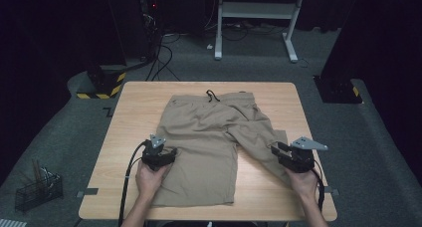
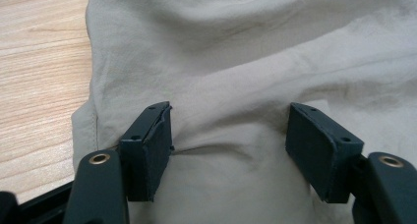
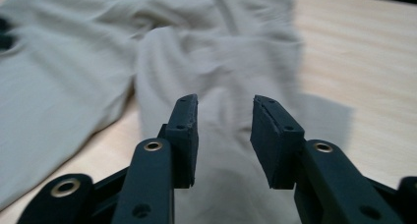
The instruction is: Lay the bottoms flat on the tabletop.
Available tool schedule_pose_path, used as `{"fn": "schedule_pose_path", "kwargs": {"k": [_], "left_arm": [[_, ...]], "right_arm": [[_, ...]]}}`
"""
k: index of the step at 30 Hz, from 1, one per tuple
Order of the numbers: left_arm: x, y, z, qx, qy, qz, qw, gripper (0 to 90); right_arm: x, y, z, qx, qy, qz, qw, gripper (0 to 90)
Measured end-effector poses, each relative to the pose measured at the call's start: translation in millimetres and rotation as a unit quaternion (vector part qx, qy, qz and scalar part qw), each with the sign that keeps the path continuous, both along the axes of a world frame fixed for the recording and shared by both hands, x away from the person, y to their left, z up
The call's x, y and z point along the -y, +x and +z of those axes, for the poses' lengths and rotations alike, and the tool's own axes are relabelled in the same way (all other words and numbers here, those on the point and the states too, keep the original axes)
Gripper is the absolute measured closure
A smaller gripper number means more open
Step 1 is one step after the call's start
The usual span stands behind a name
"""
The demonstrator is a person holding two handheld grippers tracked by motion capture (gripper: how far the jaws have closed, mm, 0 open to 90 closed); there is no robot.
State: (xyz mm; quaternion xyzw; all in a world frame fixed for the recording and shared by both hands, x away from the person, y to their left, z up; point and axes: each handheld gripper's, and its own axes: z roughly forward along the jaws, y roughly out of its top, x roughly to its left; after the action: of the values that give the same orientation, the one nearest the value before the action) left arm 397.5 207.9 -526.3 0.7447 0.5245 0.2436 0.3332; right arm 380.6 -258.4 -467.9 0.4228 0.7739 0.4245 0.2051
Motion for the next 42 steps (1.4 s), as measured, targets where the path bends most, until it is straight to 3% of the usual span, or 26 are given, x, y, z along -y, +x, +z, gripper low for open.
{"fn": "schedule_pose_path", "kwargs": {"k": [7, 10, 14, 15, 18, 20, 21, 26, 31, 34, 37, 39, 42], "left_arm": [[0.0, 0.0, 0.0, 0.000, 0.000, 0.000, 1.0000, 34.1], [0.0, 0.0, 0.0, 0.000, 0.000, 0.000, 1.0000, 34.1], [0.3, 0.0, -0.2, 0.001, -0.002, 0.001, 1.0000, 34.0], [0.3, 0.0, -0.1, 0.001, -0.001, 0.001, 1.0000, 34.0], [0.1, 0.0, 0.0, 0.000, 0.000, 0.000, 1.0000, 34.1], [0.1, 0.0, 0.0, 0.000, 0.000, 0.000, 1.0000, 34.1], [0.1, 0.0, 0.0, 0.000, 0.000, 0.000, 1.0000, 34.0], [0.3, 0.0, -0.1, 0.001, -0.002, 0.001, 1.0000, 34.0], [0.3, 0.0, -0.1, 0.001, -0.002, 0.001, 1.0000, 34.0], [0.3, 0.1, -0.1, 0.001, -0.002, 0.001, 1.0000, 34.1], [0.3, 0.0, -0.1, 0.001, -0.002, 0.001, 1.0000, 34.1], [0.3, 0.0, -0.1, 0.001, -0.002, 0.001, 1.0000, 34.0], [0.3, 0.0, -0.1, 0.001, -0.002, 0.001, 1.0000, 34.0]], "right_arm": [[-20.9, -18.5, -27.3, -0.035, -0.041, 0.045, 0.9975, 68.4], [-27.9, -23.2, -35.9, -0.039, -0.054, 0.047, 0.9967, 61.5], [-31.7, -24.0, -42.0, -0.029, -0.081, 0.030, 0.9959, 51.8], [-32.3, -22.3, -44.0, -0.032, -0.092, 0.025, 0.9949, 52.5], [-32.6, -18.8, -49.0, -0.029, -0.119, 0.025, 0.9922, 76.5], [-30.0, -16.7, -46.1, -0.021, -0.113, 0.023, 0.9931, 87.7], [-27.6, -15.2, -42.7, -0.011, -0.110, 0.018, 0.9937, 88.8], [-10.9, -0.9, -19.8, 0.021, -0.092, -0.020, 0.9953, 89.7], [4.7, 22.5, -4.9, 0.034, -0.083, -0.061, 0.9941, 89.7], [10.8, 40.3, -5.5, 0.031, -0.082, -0.091, 0.9920, 89.6], [13.8, 58.1, -17.3, 0.001, -0.085, -0.110, 0.9903, 89.5], [12.4, 68.2, -31.5, -0.034, -0.090, -0.109, 0.9894, 88.8], [9.0, 66.0, -36.4, -0.046, -0.079, -0.100, 0.9908, 83.4]]}}
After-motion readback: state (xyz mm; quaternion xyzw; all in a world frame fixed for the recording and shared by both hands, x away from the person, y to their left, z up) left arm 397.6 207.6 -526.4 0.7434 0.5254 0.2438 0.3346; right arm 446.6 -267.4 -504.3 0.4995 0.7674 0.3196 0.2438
